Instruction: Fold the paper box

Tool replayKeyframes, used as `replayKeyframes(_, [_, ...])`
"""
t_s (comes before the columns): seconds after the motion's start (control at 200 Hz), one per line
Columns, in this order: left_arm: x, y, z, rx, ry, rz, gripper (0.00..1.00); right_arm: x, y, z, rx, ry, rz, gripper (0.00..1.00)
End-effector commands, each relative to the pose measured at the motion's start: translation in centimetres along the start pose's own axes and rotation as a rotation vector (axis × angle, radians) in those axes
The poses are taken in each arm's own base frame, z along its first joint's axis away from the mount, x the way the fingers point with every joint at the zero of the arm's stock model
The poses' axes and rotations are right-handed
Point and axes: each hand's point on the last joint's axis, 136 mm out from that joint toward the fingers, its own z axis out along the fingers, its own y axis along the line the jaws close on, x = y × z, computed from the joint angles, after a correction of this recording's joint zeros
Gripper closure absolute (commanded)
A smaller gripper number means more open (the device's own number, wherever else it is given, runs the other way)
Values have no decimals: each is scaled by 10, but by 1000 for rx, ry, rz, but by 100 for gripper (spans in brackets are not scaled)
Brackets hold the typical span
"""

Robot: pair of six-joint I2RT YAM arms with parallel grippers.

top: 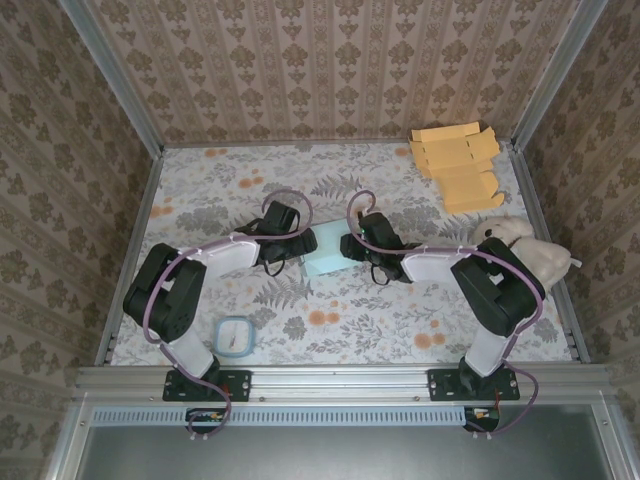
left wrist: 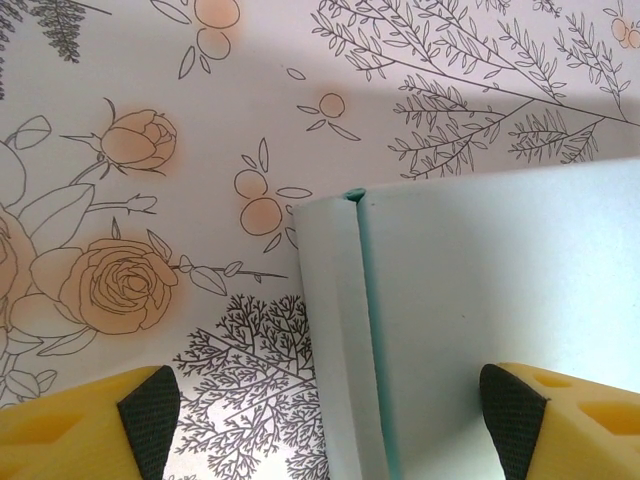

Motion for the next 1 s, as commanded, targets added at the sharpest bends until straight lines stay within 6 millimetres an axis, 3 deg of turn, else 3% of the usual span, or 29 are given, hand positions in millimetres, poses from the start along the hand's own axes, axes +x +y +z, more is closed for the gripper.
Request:
replayKeyframes(0.0, [-4,1,-5,-13,-5,3,17,19,5,0,-77,37,70,53])
replayKeyframes(0.12, [-10,-6,-10,10,-16,-18,13,29,8,-8,-135,27,131,54])
replayKeyframes(0.26, [-8,-10,-20,28,-6,-104,0,38,3,-18,-131,-17,181,54])
replayKeyframes(0.615, [43,-17,-27,-16,194,-469,0,52,7,-18,-113,-43,204,53])
replayKeyframes(0.85, [51,-23,-49,-126,163,-468,0,53,11,-21,-108,-50,190,53])
replayKeyframes(0.995, [58,-20,-45,-146,179,-483,0,54,10,-22,-106,-50,189,53])
